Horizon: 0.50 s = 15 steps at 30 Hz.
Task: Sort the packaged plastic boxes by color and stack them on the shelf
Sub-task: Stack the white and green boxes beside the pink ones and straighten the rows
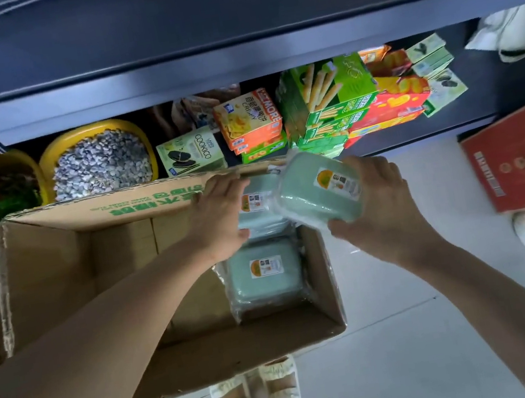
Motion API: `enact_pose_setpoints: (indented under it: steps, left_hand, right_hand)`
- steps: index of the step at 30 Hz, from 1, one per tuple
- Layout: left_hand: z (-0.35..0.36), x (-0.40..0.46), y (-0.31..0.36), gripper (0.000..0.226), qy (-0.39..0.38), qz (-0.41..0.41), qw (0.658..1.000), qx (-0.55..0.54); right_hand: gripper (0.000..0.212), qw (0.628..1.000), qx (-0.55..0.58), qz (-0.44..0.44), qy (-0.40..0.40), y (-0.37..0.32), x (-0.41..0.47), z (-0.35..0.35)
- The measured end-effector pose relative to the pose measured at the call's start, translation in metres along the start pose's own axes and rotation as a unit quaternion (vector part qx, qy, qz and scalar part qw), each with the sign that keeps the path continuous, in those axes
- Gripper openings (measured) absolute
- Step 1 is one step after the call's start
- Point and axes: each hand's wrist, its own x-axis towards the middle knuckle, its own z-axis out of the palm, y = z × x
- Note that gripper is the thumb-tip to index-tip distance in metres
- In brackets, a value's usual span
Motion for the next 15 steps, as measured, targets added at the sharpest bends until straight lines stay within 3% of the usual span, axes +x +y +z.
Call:
enact_pose_setpoints:
  steps: [7,15]
  left_hand:
    - [0.027,0.025,0.007,0.097,0.0,-0.034,0.999,0.024]
    - [-0.044,-0.032,0.006,0.096,0.029,-0.044,0.999,-0.015]
  right_hand:
    - [0.079,0.998,0.052,0.02,0.03,0.014,0.01,0.002]
    - [0.076,0.998,0.051,0.001,0.035,-0.02,-0.002,-0.046]
